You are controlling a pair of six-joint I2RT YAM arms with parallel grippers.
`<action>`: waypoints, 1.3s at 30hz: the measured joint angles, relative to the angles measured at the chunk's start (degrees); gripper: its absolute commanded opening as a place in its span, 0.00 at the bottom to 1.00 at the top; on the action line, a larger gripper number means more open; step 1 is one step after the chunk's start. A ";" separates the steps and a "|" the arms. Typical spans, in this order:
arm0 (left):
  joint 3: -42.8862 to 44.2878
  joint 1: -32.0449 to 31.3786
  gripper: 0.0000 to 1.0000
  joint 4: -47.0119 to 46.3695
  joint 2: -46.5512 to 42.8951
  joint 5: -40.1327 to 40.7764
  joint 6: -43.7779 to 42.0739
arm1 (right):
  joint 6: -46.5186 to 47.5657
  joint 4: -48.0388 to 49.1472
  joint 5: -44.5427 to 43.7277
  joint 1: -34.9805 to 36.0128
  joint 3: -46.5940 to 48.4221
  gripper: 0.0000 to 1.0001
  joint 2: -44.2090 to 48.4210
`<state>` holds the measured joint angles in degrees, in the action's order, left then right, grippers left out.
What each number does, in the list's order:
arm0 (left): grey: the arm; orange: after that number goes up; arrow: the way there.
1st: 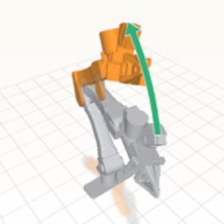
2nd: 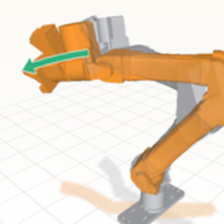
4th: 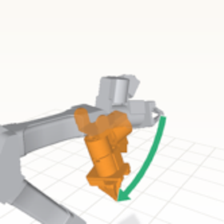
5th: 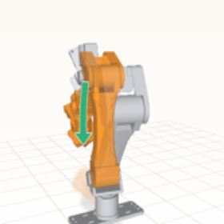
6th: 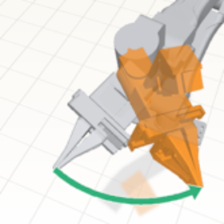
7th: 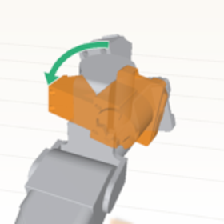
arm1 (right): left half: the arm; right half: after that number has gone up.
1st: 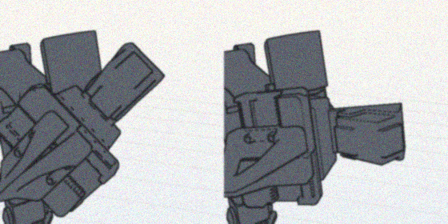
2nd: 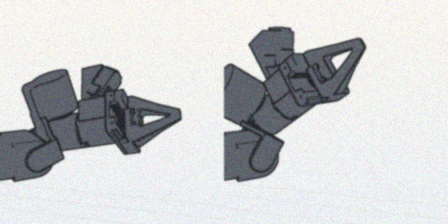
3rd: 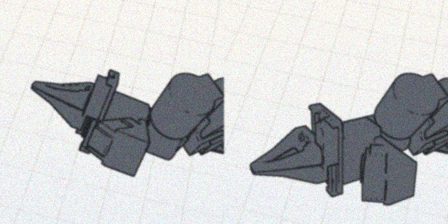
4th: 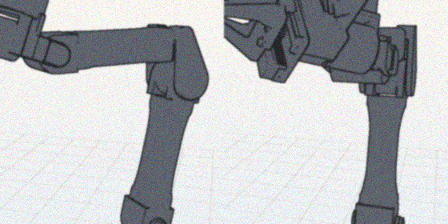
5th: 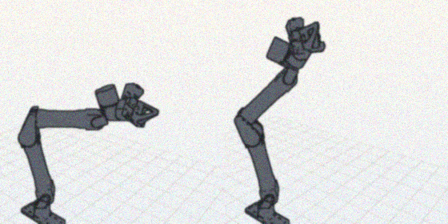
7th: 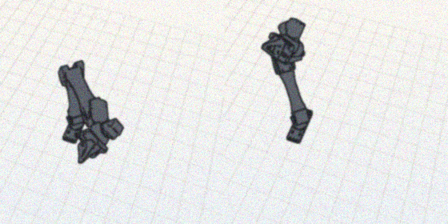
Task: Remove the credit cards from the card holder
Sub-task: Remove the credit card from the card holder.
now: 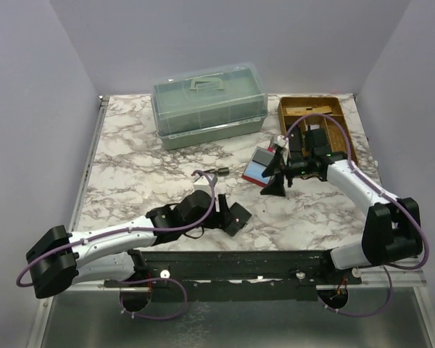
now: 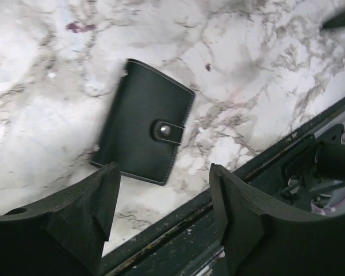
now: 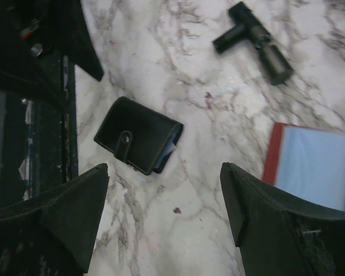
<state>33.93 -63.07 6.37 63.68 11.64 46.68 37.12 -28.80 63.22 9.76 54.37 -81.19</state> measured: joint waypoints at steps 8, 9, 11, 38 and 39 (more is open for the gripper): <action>-7.89 7.32 0.66 -0.90 -3.89 -3.23 3.04 | -1.60 0.55 -8.72 18.82 0.00 0.84 -4.31; -8.20 7.56 0.65 -0.90 -3.89 -3.23 3.65 | -1.90 0.94 -10.80 20.92 0.00 0.84 -4.83; -8.83 8.39 0.63 -0.85 -3.76 -3.23 5.07 | -2.54 1.60 -15.15 25.20 0.00 0.84 -6.34; -10.91 9.77 0.50 -7.50 5.14 -2.80 14.95 | -2.91 5.60 -44.11 41.18 0.24 0.37 -11.96; -10.93 9.77 0.50 -7.91 5.31 -3.04 14.88 | -2.69 5.51 -44.24 41.31 0.24 0.33 -11.96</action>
<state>23.00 -53.30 -1.54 68.99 8.60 61.56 34.44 -23.29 18.98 51.07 54.61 -93.14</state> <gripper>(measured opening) 0.504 0.441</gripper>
